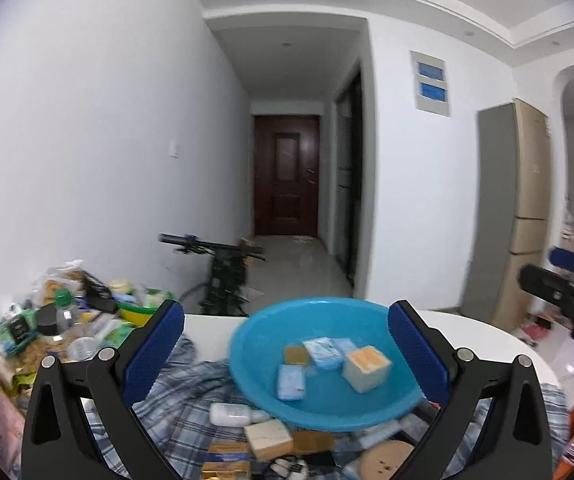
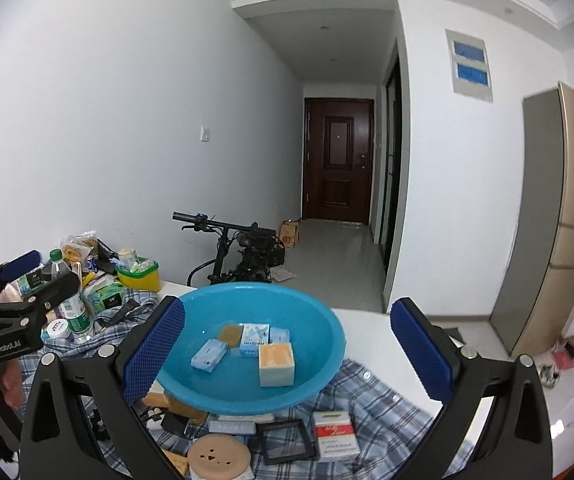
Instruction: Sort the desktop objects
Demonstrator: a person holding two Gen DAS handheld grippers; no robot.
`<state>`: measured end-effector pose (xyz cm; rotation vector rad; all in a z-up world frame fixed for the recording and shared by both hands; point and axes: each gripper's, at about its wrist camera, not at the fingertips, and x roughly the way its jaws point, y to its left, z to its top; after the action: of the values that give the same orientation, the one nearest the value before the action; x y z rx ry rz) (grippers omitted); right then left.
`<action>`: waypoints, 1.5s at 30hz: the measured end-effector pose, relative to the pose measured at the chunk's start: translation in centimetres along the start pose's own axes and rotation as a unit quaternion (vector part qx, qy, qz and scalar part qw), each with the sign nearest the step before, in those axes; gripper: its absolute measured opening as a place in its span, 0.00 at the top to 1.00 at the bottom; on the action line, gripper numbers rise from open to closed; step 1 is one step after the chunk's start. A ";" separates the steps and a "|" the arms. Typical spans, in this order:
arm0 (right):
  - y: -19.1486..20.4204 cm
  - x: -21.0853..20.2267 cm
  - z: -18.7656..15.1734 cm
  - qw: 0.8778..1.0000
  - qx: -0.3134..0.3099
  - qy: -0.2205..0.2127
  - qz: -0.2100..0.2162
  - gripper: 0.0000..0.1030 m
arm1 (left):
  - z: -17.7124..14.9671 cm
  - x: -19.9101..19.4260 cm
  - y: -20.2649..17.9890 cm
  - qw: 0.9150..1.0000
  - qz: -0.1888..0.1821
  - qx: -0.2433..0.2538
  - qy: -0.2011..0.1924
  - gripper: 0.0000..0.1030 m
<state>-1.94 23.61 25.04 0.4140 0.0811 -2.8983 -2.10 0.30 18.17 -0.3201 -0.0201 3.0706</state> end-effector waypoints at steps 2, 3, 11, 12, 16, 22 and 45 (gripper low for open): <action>-0.2 0.3 -1.0 1.000 0.000 -0.003 -0.007 0.01 | -0.9 0.1 0.1 1.000 0.011 0.000 -0.003 0.00; -0.2 0.5 -1.6 1.000 0.000 -0.002 -0.009 0.00 | -1.5 0.3 0.3 1.000 0.003 -0.002 0.002 0.00; -0.7 0.5 -5.5 1.000 0.004 -0.016 -0.023 0.00 | -5.8 1.0 -0.4 1.000 0.006 0.014 0.011 0.00; -0.8 0.4 -5.9 1.000 0.002 -0.017 -0.025 0.00 | -6.3 1.1 -0.5 1.000 0.003 0.014 0.016 0.00; -0.9 0.5 -7.3 1.000 0.004 -0.018 -0.022 0.00 | -8.1 1.4 -0.6 0.999 -0.014 0.004 0.030 0.00; -0.7 0.4 -9.2 0.999 -0.003 -0.031 -0.026 0.00 | -10.1 1.1 -0.7 1.000 -0.019 0.001 0.023 0.00; -0.5 1.7 -16.4 0.997 -0.029 -0.073 -0.029 0.00 | -16.4 2.6 -1.1 1.000 -0.004 0.007 0.029 0.00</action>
<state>0.84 25.09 8.89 0.1923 0.1549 -2.9636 -1.15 1.70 1.63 -0.4063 0.0028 3.0507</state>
